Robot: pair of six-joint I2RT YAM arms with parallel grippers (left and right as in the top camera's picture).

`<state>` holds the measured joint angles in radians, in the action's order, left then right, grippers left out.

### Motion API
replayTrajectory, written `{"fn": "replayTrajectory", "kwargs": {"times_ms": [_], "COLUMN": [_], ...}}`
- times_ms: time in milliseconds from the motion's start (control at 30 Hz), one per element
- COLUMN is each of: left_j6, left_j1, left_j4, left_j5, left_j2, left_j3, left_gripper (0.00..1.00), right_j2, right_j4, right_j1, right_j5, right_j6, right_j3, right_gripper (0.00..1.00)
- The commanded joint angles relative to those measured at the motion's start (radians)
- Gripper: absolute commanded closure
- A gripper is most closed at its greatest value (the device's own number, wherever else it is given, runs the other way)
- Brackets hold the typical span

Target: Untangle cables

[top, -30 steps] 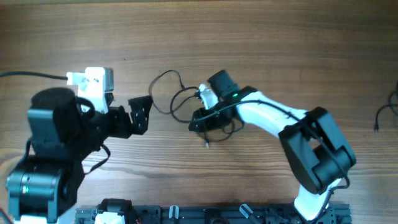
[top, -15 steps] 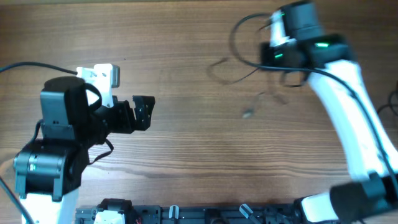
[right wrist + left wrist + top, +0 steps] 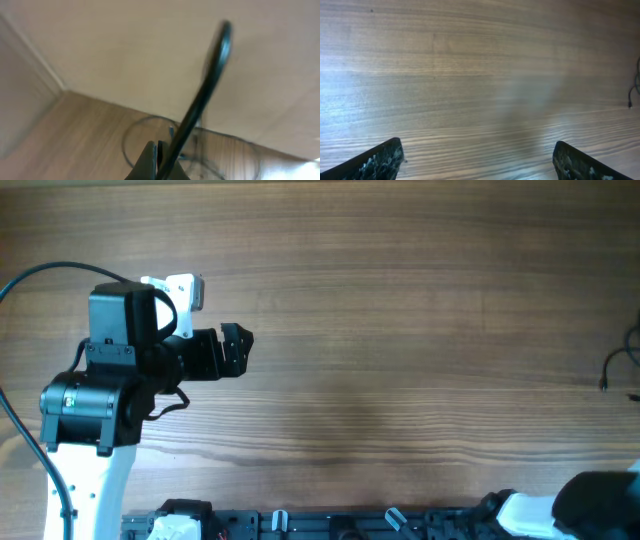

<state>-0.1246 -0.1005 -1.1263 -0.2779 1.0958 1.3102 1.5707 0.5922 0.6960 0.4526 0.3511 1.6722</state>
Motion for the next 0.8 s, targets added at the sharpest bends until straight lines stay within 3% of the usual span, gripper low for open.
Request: {"fn": "replayTrajectory", "kwargs": {"times_ms": [0, 167, 267, 367, 400, 433, 500, 633, 667, 700, 767], "left_j6": [0.012, 0.012, 0.012, 0.012, 0.012, 0.012, 0.012, 0.012, 0.012, 0.013, 0.013], "left_j1": [0.002, 0.002, 0.002, 0.002, 0.002, 0.002, 0.002, 0.002, 0.002, 0.002, 0.002], "left_j4": [-0.029, -0.038, -0.037, -0.038, -0.038, -0.038, -0.038, -0.043, -0.045, -0.041, -0.029], "left_j5": [0.006, -0.027, -0.090, -0.095, -0.097, -0.096, -0.096, -0.096, -0.096, -0.095, -0.095], "left_j2": [0.000, 0.000, 0.000, 0.000, 0.000, 0.000, 0.000, 0.000, 0.000, 0.000, 0.000], "left_j3": [0.002, 0.002, 0.002, 0.002, 0.002, 0.002, 0.002, 0.002, 0.002, 0.002, 0.002], "left_gripper": [0.02, 0.02, 0.02, 0.02, 0.02, 0.02, 0.01, 0.01, 0.01, 0.00, 0.00], "right_j2": [0.053, 0.113, 0.179, 0.264, 0.293, 0.317, 0.372, 0.397, 0.397, 0.397, 0.397], "right_j4": [-0.076, -0.304, -0.263, -0.100, -0.034, 0.031, 0.227, 0.459, 0.502, 0.529, 0.519], "right_j1": [0.119, 0.257, 0.272, 0.267, 0.266, 0.266, 0.266, 0.266, 0.266, 0.266, 0.250], "right_j5": [-0.193, -0.421, -0.433, -0.481, -0.489, -0.489, -0.489, -0.537, -0.604, -0.734, -1.001], "right_j6": [0.330, 0.419, 0.457, 0.464, 0.468, 0.487, 0.592, 0.678, 0.677, 0.660, 0.505], "right_j3": [0.010, 0.009, 0.008, 0.003, 0.003, 0.003, 0.003, 0.003, 0.003, 0.003, 0.003], "right_gripper": [0.95, 0.95, 0.94, 0.62, 0.60, 0.66, 0.67, 0.39, 0.23, 0.15, 0.13]}}
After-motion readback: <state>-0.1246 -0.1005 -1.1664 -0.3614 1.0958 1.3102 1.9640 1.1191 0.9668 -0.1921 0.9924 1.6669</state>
